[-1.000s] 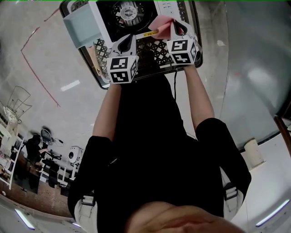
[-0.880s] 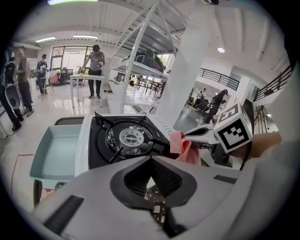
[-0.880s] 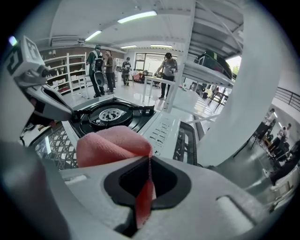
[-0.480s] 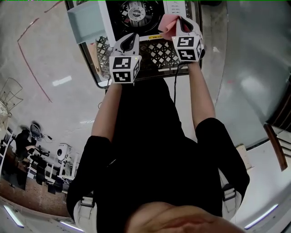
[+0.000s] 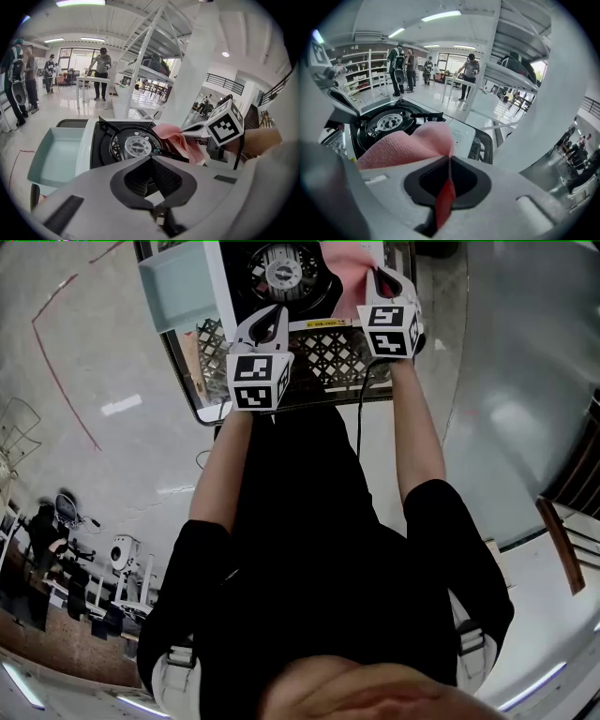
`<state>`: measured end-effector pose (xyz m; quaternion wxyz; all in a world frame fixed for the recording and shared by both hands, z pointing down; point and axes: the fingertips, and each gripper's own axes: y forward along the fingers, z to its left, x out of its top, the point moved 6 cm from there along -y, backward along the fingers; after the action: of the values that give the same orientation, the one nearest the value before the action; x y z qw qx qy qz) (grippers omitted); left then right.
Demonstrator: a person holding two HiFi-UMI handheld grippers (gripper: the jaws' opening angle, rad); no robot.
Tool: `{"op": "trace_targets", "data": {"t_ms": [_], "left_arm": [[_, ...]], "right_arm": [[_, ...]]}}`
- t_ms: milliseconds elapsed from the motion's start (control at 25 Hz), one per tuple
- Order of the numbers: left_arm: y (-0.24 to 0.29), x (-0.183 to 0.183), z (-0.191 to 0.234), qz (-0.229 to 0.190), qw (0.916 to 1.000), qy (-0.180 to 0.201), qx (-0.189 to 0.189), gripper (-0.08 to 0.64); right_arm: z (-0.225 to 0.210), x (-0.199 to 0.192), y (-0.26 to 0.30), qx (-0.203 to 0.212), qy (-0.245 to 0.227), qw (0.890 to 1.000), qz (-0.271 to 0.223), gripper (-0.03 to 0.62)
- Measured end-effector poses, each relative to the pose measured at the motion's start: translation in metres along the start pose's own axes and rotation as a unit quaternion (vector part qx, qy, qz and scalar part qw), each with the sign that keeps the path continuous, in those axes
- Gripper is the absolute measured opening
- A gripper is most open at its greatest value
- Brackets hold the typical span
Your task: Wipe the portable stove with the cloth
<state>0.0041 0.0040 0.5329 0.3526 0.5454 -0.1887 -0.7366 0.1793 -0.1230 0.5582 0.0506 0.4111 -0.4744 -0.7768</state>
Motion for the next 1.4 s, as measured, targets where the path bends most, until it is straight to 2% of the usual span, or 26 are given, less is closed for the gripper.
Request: {"op": "trace_targets", "data": {"t_ms": [960, 1040, 1160, 1280, 1400], "left_arm": [[0.03, 0.038, 0.008, -0.026, 0.9995, -0.016, 0.012, 0.0], [0.034, 0.043, 0.009, -0.028, 0.9995, -0.011, 0.009, 0.0], [0.041, 0.056, 0.011, -0.034, 0.9993, -0.003, -0.016, 0.0], [0.051, 0.069, 0.012, -0.015, 0.9981, 0.036, -0.047, 0.0], [0.067, 0.086, 0.01, 0.028, 0.9887, 0.124, -0.081, 0.0]], "right_arm": [[-0.029, 0.043, 0.044, -0.006, -0.003, 1.0, -0.014, 0.009], [-0.032, 0.046, 0.049, -0.005, -0.005, 1.0, -0.015, 0.009], [-0.037, 0.052, 0.055, -0.004, -0.009, 1.0, -0.016, 0.009], [-0.041, 0.056, 0.062, 0.0, -0.014, 1.0, -0.021, 0.009], [-0.046, 0.058, 0.066, 0.008, -0.013, 1.0, -0.025, 0.009]]}}
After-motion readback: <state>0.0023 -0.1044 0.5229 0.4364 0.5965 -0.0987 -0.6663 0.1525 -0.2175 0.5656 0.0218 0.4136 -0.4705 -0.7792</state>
